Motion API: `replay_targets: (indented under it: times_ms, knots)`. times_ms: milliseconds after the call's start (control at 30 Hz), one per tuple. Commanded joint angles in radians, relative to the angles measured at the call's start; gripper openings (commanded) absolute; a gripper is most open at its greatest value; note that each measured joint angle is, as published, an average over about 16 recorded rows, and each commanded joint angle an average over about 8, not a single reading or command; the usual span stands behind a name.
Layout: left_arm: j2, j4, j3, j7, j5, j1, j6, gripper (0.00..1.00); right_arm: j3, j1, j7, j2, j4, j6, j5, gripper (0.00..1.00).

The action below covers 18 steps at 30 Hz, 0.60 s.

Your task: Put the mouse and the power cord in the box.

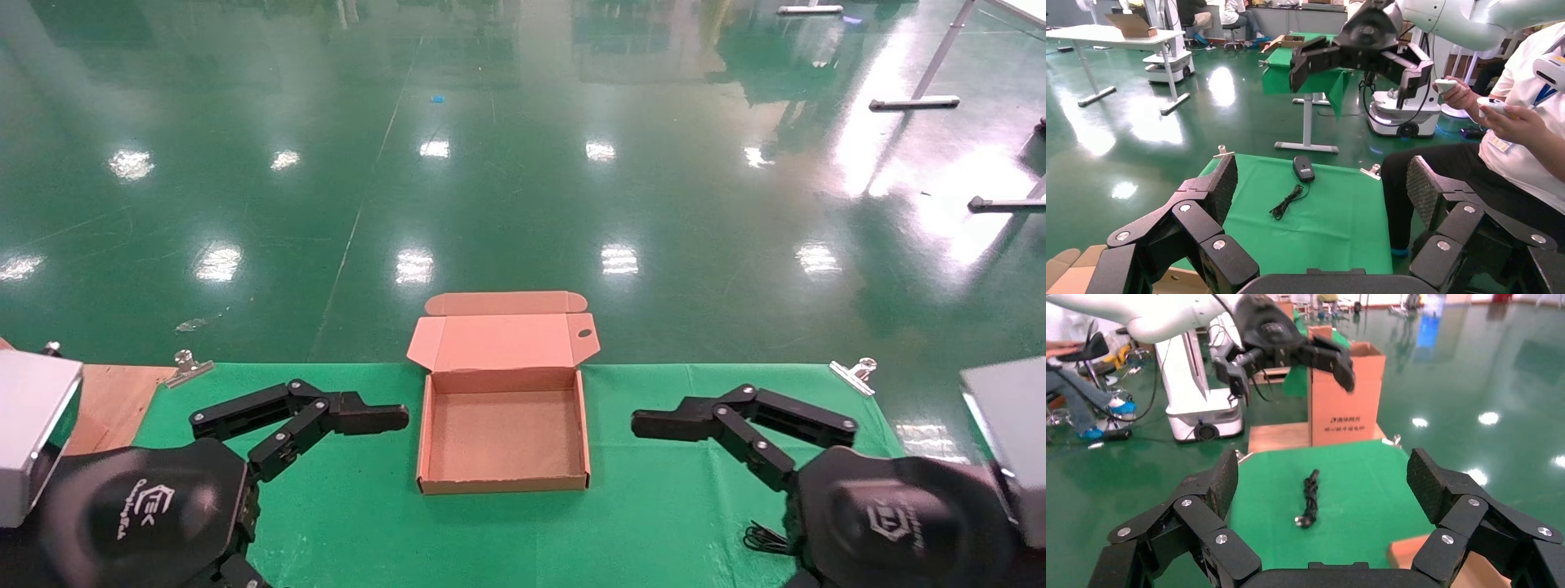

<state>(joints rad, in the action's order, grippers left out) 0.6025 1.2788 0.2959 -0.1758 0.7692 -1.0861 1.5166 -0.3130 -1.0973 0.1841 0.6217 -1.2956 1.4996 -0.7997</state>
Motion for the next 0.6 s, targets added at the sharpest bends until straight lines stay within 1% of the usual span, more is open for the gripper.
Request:
replay_targets:
  times_ms: [33,133,233,367,500,600]
  knots:
    - [-0.002,0.003,0.003,0.001,0.006,-0.001,0.006,1.00,-0.007,-0.002,-0.003,0.004,-0.004,0.002,-0.011,1.00]
    - [-0.012,-0.013,0.023,0.020,0.056,-0.018,0.027,1.00,-0.044,-0.034,0.000,0.009,-0.015,0.006,-0.099,1.00]
    - [-0.019,-0.047,0.048,0.048,0.114,-0.035,0.042,1.00,-0.089,-0.079,0.003,0.011,-0.027,0.012,-0.217,1.00]
    - [-0.017,-0.110,0.092,0.098,0.203,-0.063,0.051,1.00,-0.173,-0.161,0.016,0.025,-0.038,0.029,-0.426,1.00]
    - [0.000,-0.175,0.151,0.155,0.315,-0.112,0.054,1.00,-0.270,-0.248,0.034,0.057,-0.040,0.046,-0.648,1.00]
    - [0.021,-0.227,0.200,0.202,0.409,-0.158,0.052,1.00,-0.333,-0.295,0.041,0.080,-0.033,0.049,-0.781,1.00]
